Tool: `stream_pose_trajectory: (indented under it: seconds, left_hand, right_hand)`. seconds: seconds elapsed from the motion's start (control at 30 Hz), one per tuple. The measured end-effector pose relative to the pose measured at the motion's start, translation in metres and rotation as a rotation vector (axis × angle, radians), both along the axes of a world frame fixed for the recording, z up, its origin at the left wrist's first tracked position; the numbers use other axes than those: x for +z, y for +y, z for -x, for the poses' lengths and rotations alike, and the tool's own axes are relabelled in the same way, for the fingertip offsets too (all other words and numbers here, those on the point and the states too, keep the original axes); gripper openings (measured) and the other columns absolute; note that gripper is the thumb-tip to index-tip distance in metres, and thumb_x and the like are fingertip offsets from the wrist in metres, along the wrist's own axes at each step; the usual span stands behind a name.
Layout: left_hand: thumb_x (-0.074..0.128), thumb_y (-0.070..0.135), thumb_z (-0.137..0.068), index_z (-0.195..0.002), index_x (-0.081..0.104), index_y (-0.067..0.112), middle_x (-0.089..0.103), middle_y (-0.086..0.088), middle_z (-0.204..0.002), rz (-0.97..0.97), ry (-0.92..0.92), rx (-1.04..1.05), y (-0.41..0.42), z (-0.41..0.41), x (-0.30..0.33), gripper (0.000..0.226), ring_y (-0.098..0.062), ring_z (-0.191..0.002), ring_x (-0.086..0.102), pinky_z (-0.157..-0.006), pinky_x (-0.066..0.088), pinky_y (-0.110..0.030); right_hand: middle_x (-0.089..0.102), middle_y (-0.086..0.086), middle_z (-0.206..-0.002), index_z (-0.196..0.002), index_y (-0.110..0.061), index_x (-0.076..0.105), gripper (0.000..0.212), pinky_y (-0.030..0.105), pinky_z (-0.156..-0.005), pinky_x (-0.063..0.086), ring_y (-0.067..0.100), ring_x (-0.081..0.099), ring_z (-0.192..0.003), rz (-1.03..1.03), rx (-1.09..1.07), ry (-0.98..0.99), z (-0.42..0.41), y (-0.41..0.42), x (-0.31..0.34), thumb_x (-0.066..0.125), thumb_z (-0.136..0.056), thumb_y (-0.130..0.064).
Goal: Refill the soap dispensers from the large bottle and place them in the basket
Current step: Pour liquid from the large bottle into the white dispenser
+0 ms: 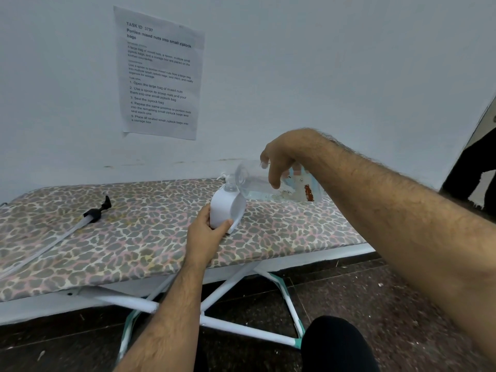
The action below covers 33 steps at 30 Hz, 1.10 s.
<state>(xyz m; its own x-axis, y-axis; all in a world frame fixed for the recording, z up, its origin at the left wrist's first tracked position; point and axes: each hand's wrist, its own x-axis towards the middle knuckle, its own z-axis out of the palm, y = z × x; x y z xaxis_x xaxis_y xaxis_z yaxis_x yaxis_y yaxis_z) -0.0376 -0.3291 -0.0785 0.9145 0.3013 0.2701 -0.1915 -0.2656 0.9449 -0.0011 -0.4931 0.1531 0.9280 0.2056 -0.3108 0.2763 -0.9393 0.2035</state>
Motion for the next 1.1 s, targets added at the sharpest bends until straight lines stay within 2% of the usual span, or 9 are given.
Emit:
stream_pose_trajectory:
  seconds: [0.13,0.33,0.63,0.8,1.1]
  left_hand:
    - [0.077,0.023,-0.080,-0.127,0.056,0.030,0.065,0.014,-0.107,0.004,-0.004,-0.004,0.0003,-0.0004,-0.0006,0.052,-0.009,-0.093,0.068,-0.075,0.061,-0.039]
    - [0.075,0.023,-0.082,-0.128,0.055,0.028,0.064,0.013,-0.108,-0.007,-0.001,0.000,0.0002,-0.0011,-0.0012,0.051,-0.008,-0.095,0.066,-0.076,0.060,-0.039]
    - [0.072,0.024,-0.085,-0.132,0.050,0.022,0.061,0.010,-0.109,-0.079,0.007,0.037,-0.0023,-0.0019,0.0001,0.052,-0.012,-0.095,0.064,-0.071,0.055,-0.027]
    - [0.071,0.023,-0.085,-0.133,0.049,0.022,0.060,0.009,-0.109,-0.083,0.015,0.040,-0.0019,-0.0030,-0.0008,0.053,-0.013,-0.095,0.064,-0.073,0.056,-0.029]
    - [0.070,0.026,-0.085,-0.131,0.051,0.023,0.058,0.007,-0.109,-0.127,-0.002,0.054,-0.0013,-0.0038,-0.0016,0.050,-0.017,-0.096,0.063,-0.074,0.057,-0.035]
  right_hand:
    - [0.069,0.007,-0.116,-0.144,-0.020,0.043,0.070,0.039,-0.086,0.053,0.023,0.067,-0.088,0.000,-0.005,0.003,-0.0008,0.0002,-0.0002,0.075,-0.083,-0.028]
    - [0.069,0.006,-0.114,-0.145,-0.020,0.042,0.071,0.038,-0.077,0.051,0.024,0.067,-0.092,0.019,-0.005,-0.001,-0.0014,0.0014,-0.0002,0.075,-0.083,-0.030]
    - [0.069,0.007,-0.115,-0.144,-0.018,0.042,0.070,0.042,-0.089,0.053,0.025,0.067,-0.090,0.033,-0.010,0.017,-0.0032,0.0042,0.0005,0.075,-0.083,-0.030]
    - [0.068,0.007,-0.111,-0.145,-0.018,0.041,0.073,0.043,-0.087,0.052,0.022,0.065,-0.081,0.038,-0.008,0.010,-0.0049,0.0051,0.0001,0.076,-0.082,-0.031]
    - [0.067,0.008,-0.111,-0.147,-0.017,0.039,0.075,0.043,-0.090,0.053,0.022,0.065,-0.080,0.030,-0.022,0.018,-0.0078,0.0066,-0.0006,0.076,-0.082,-0.030]
